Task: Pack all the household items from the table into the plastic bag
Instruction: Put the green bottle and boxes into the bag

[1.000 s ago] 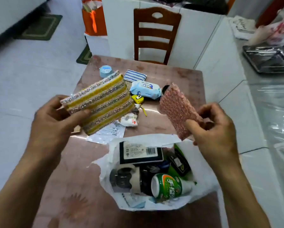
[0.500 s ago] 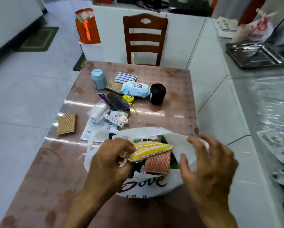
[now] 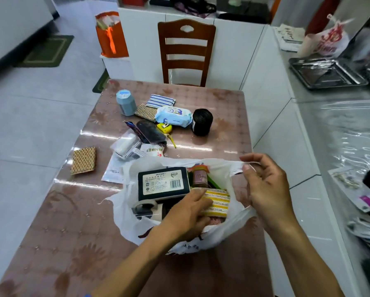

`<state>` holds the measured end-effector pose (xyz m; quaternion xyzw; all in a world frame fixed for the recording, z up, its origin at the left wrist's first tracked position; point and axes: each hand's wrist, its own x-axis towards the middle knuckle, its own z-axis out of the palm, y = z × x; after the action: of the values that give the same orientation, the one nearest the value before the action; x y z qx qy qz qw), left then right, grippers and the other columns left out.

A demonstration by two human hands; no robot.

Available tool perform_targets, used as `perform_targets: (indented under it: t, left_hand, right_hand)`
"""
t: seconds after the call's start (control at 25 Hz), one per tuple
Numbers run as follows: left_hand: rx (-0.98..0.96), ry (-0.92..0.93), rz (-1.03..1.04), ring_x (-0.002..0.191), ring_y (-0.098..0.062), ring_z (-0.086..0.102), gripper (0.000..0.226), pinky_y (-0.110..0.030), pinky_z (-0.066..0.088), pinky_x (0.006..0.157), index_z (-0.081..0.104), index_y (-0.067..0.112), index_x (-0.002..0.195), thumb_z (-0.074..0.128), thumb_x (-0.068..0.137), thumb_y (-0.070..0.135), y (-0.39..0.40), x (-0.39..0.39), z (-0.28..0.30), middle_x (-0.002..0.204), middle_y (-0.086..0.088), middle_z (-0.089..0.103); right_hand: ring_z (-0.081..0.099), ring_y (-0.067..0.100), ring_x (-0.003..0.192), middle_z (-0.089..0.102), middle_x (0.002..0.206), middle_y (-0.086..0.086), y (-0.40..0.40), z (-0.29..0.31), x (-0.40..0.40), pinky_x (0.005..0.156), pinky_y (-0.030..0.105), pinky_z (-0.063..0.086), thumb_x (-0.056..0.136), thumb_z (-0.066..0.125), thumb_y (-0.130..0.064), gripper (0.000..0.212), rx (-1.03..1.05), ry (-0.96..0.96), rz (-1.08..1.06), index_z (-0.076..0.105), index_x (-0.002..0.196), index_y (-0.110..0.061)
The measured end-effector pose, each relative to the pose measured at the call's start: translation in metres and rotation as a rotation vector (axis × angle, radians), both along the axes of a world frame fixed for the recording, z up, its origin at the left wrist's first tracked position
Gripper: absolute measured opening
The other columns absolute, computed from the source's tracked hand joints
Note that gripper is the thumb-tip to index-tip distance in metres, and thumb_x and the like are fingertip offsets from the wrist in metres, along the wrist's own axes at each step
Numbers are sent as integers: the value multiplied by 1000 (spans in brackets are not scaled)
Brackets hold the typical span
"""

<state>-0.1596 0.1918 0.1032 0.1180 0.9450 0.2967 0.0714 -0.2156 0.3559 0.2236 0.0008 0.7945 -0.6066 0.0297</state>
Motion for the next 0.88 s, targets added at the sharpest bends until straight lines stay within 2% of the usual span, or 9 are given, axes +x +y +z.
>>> perform_targets:
  t: [0.12,0.2,0.32,0.44,0.52,0.6,0.72,0.8,0.88]
  left_hand:
    - [51,336,241,110,-25,60,34,-41,54,84,66,17,116,68,82,18,-24,30,35,126,-7,62]
    - [-100,592,540,108,-31,56,42,-40,44,86,61,18,117,70,77,19,-49,49,68,121,-12,62]
    - [-264,444,865,107,-32,54,52,-44,44,83,55,21,127,71,78,25,-95,50,84,126,-13,59]
    - [404,91,1017,83,-21,68,28,-28,53,64,64,24,106,76,81,20,-136,43,76,104,-6,73]
    - [1064,-44,895,92,-22,68,45,-25,52,69,65,16,112,81,73,28,-172,47,68,107,-8,72]
    - [1268,-153,953,102,-23,64,61,-34,48,81,61,12,122,77,72,43,-221,43,45,115,-10,69]
    - [856,-302,1308,96,-27,65,42,-38,47,80,67,14,111,66,80,43,-299,11,-24,114,-15,70]
    - [472,-348,1404,95,-29,64,55,-38,51,82,66,12,111,68,68,46,-322,-3,-54,113,-18,69]
    - [305,-341,1443,106,-38,62,65,-40,48,89,60,6,120,73,67,42,-352,-24,-89,120,-22,65]
  right_hand:
    - [64,16,94,65,109,-7,-2,-6,-7,71,36,58,94,57,-18,17,454,94,91,61,108,-27]
    - [55,26,109,56,126,1,-16,-8,-9,86,42,50,87,63,-20,30,841,280,141,58,116,-24]
    - [45,29,122,55,129,4,-58,-5,-7,95,47,40,80,69,-17,34,850,439,272,61,114,-22]
    - [50,22,115,61,115,-4,-107,-8,-11,94,42,38,83,64,-24,21,746,420,449,62,104,-26]
    - [54,20,109,64,110,-7,-140,-10,-23,92,38,40,85,62,-29,16,674,332,552,62,101,-27]
    - [55,19,108,64,114,-8,-177,-11,-40,88,33,42,87,63,-32,19,578,179,647,64,105,-27]
    - [51,10,101,61,120,-8,-226,-26,-68,79,24,35,89,62,-37,26,604,14,720,63,114,-28]
    - [53,9,103,60,121,-9,-225,-31,-74,79,24,38,90,60,-41,24,598,-37,721,62,112,-31]
    - [59,9,100,63,109,-14,-228,-59,-79,77,24,47,90,62,-41,18,526,-156,673,64,105,-33]
